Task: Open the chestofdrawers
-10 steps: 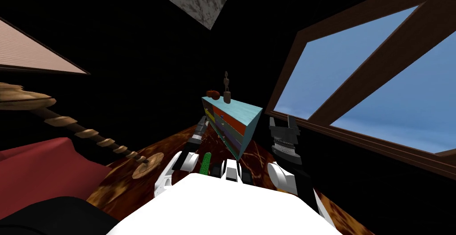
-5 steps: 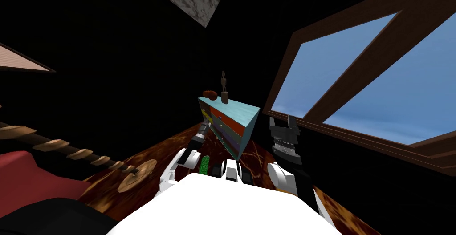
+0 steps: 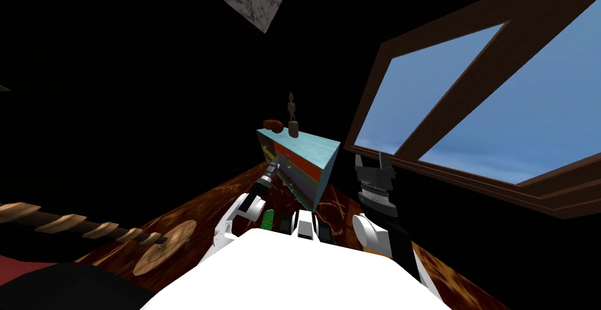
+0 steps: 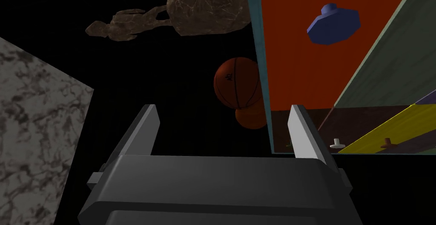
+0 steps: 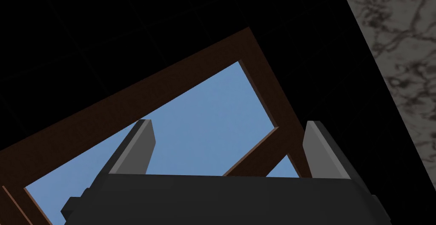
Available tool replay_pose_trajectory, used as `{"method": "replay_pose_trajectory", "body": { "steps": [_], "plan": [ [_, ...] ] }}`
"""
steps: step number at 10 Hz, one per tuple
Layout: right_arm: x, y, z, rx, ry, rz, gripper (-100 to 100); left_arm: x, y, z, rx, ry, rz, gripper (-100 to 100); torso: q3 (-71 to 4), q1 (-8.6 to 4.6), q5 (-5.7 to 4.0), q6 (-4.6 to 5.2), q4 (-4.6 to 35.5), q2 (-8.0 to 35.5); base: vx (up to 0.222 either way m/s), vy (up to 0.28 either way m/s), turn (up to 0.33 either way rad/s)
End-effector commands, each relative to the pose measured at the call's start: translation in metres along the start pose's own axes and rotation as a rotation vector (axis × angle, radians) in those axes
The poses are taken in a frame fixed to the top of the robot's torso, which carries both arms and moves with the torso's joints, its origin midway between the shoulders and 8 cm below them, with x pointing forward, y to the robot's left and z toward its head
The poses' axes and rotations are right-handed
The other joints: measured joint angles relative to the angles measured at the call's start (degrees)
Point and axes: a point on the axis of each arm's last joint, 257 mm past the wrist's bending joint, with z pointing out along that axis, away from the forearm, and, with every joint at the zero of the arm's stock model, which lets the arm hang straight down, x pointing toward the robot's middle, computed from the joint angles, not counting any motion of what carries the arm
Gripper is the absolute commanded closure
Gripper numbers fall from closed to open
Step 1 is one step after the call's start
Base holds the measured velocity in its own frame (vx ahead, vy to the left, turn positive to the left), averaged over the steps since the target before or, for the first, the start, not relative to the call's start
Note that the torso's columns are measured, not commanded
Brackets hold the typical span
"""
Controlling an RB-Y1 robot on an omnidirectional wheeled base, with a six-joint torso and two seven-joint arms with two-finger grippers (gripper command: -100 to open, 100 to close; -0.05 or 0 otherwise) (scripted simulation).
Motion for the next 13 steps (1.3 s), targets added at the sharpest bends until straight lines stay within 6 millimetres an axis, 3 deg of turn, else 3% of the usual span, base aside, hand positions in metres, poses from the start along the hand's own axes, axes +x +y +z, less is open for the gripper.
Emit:
{"method": "replay_pose_trajectory", "body": {
  "steps": [1, 7, 13],
  "plan": [
    [0.0, 0.0, 0.0, 0.0, 0.0, 0.0, 0, 0.005, 0.017, 0.005, -0.059, 0.026, 0.024, -100, 0.0, 0.02, 0.01, 0.0, 0.0, 0.0, 0.041, 0.023, -0.093],
    [0.0, 0.0, 0.0, 0.0, 0.0, 0.0, 0, 0.008, 0.06, 0.009, -0.21, 0.083, 0.121, -100, 0.0, 0.02, 0.01, 0.0, 0.0, 0.0, 0.039, 0.017, -0.105],
    [0.0, 0.0, 0.0, 0.0, 0.0, 0.0, 0, -0.003, 0.105, 0.008, -0.369, 0.109, 0.233, -100, 0.0, 0.02, 0.01, -0.01, 0.0, 0.0, 0.049, 0.03, -0.117]
  ]
}}
